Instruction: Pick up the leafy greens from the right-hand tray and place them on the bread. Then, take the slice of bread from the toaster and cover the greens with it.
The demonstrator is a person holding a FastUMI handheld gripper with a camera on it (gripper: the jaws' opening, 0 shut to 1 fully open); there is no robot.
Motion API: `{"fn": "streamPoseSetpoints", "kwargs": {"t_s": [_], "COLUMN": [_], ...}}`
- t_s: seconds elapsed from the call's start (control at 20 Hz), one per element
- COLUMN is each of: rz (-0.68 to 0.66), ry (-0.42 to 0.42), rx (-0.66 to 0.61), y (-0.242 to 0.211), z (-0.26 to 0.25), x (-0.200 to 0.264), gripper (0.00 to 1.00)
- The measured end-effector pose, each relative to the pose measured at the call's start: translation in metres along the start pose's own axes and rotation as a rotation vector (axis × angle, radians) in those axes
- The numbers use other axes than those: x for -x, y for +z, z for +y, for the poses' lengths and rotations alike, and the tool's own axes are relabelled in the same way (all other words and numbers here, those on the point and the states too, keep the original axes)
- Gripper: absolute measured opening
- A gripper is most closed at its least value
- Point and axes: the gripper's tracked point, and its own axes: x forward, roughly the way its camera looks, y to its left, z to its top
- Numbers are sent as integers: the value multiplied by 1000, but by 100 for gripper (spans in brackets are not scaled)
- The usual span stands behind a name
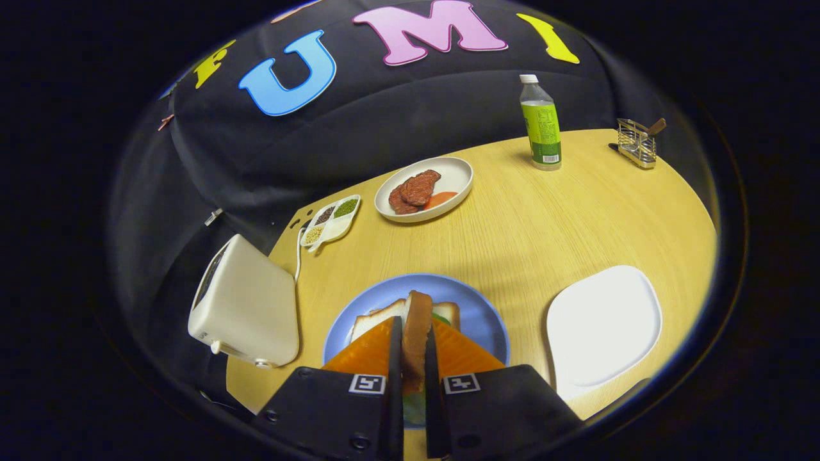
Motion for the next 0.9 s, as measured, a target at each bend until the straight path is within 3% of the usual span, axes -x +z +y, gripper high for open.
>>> {"fn": "streamPoseSetpoints", "kwargs": {"t_s": [0.05, 0.3, 0.35, 0.6, 0.9], "rz": [9, 69, 69, 52, -140], "ry": [-10, -61, -62, -37, -7], "rx": [12, 94, 103, 179, 304], "y": [-2, -11, -10, -3, 44], "z": [-4, -26, -27, -29, -11], "x": [1, -6, -4, 18, 71], "gripper": [18, 55, 56, 87, 92]}}
